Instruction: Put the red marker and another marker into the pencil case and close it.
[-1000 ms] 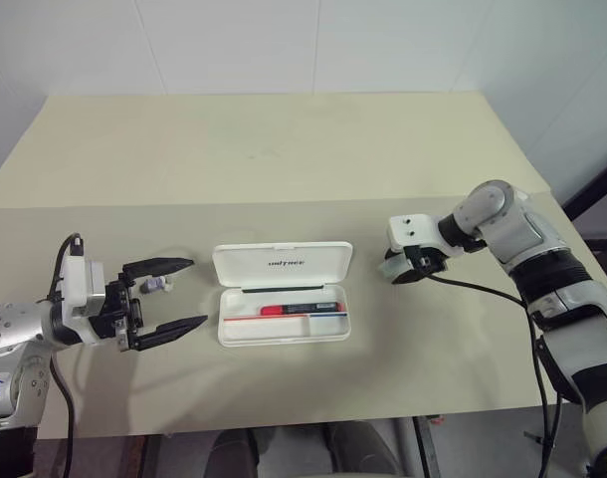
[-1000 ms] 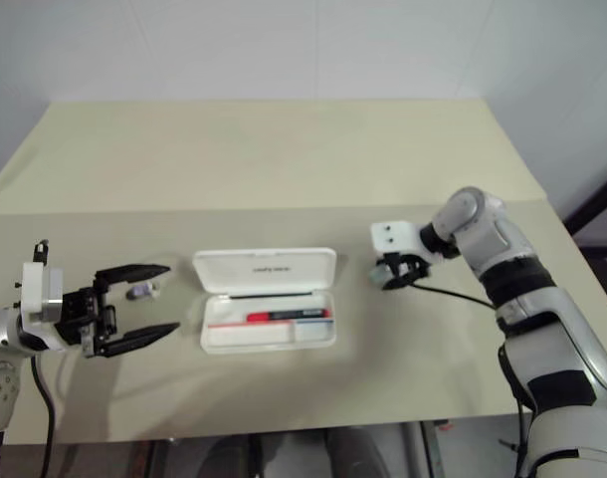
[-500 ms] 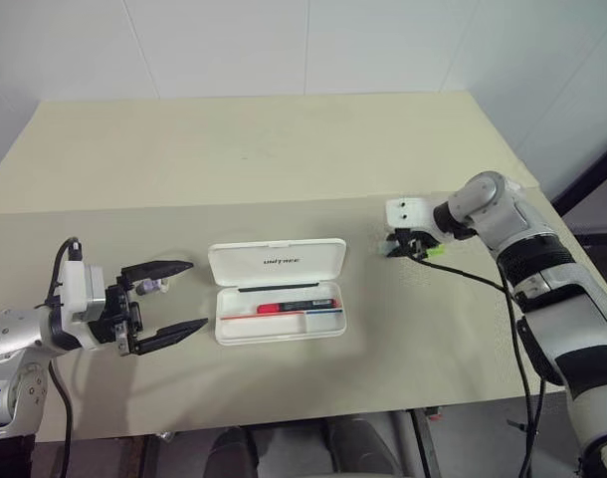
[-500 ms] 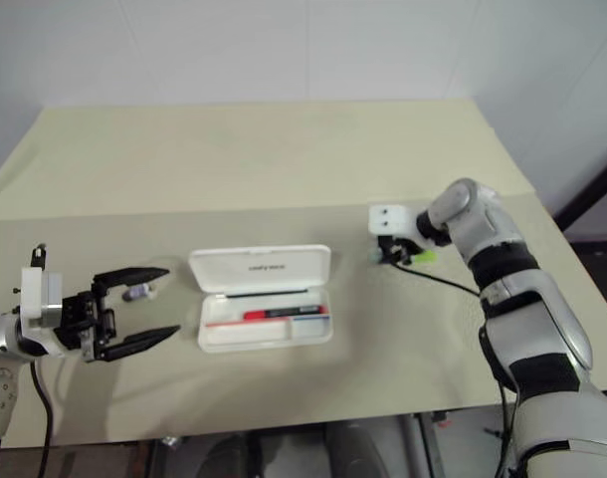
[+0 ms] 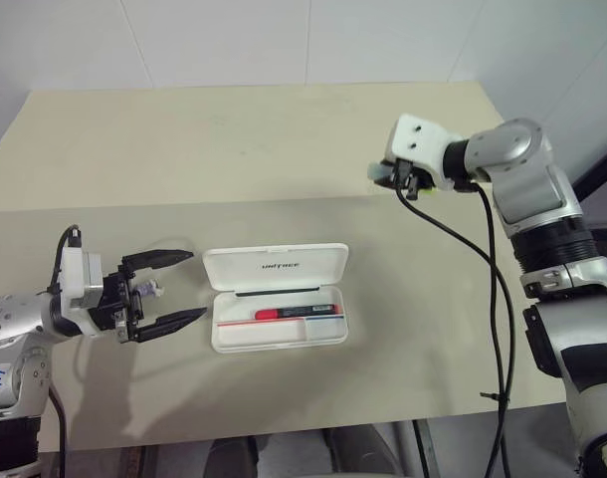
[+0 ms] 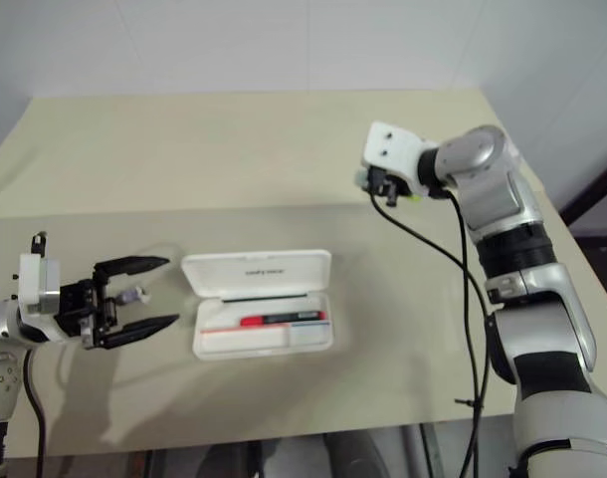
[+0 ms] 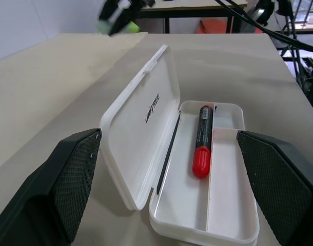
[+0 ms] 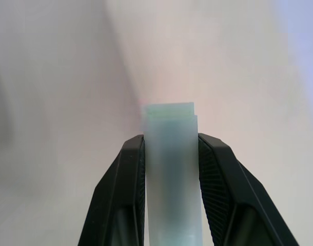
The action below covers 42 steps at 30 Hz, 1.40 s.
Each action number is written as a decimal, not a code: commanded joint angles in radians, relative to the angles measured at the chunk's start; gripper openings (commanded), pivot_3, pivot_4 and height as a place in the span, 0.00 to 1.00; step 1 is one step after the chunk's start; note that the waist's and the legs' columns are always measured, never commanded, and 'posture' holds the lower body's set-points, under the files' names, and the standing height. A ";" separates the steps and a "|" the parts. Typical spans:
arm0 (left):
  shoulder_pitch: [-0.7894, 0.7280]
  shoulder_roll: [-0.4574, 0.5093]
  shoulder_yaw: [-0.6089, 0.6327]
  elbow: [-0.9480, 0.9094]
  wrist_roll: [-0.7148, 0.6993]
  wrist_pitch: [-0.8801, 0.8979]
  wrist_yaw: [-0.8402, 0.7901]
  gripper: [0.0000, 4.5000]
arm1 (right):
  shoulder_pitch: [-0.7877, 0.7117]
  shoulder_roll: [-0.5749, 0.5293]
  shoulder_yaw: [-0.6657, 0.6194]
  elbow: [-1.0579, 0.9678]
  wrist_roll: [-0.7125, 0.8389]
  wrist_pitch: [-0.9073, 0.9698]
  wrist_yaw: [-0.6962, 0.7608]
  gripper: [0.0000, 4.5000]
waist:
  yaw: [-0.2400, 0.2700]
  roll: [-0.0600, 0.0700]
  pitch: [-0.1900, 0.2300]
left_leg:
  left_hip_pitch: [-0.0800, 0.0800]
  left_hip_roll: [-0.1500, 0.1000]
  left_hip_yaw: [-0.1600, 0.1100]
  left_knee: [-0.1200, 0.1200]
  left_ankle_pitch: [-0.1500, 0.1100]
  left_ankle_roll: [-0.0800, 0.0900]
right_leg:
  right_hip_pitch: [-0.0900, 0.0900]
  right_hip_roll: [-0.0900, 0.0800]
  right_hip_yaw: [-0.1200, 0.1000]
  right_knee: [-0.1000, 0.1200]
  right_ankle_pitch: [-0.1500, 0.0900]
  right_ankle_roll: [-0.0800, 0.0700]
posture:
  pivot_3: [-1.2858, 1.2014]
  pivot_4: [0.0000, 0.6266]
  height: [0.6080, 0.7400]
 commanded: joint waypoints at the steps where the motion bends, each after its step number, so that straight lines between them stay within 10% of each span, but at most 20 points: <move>1: -0.020 0.002 -0.002 0.016 -0.012 -0.020 -0.026 1.00 | -0.011 0.000 -0.082 -0.224 0.100 0.173 0.012 0.24 | 0.002 0.000 0.000 | 0.000 0.000 0.000 0.000 0.000 0.000 | 0.000 0.000 0.000 0.000 0.000 0.000 | 0.52 0.24 1.00; 13: -0.026 -0.010 -0.027 0.008 -0.004 -0.025 -0.023 1.00 | -0.029 0.054 -0.151 -0.789 0.643 0.970 0.052 0.24 | 0.007 0.000 0.000 | -0.002 0.000 -0.003 0.000 0.000 0.000 | -0.001 0.000 -0.003 0.001 0.000 -0.001 | 0.52 0.24 1.00; 24: -0.008 -0.003 -0.021 -0.019 -0.010 -0.010 0.000 1.00 | 0.047 -0.015 0.179 -0.933 0.694 1.063 -0.068 0.24 | 0.024 -0.001 -0.001 | -0.006 0.000 -0.001 0.000 0.000 0.000 | -0.008 0.000 -0.002 0.001 -0.001 -0.001 | 0.52 0.24 1.00; 42: 0.061 0.000 0.012 -0.081 -0.018 0.007 0.042 1.00 | -0.024 0.217 0.439 -0.852 0.620 1.075 -0.305 0.24 | 0.023 -0.002 -0.001 | -0.010 0.000 0.000 0.000 0.000 0.000 | -0.013 0.000 -0.001 0.004 -0.001 -0.002 | 0.52 0.24 1.00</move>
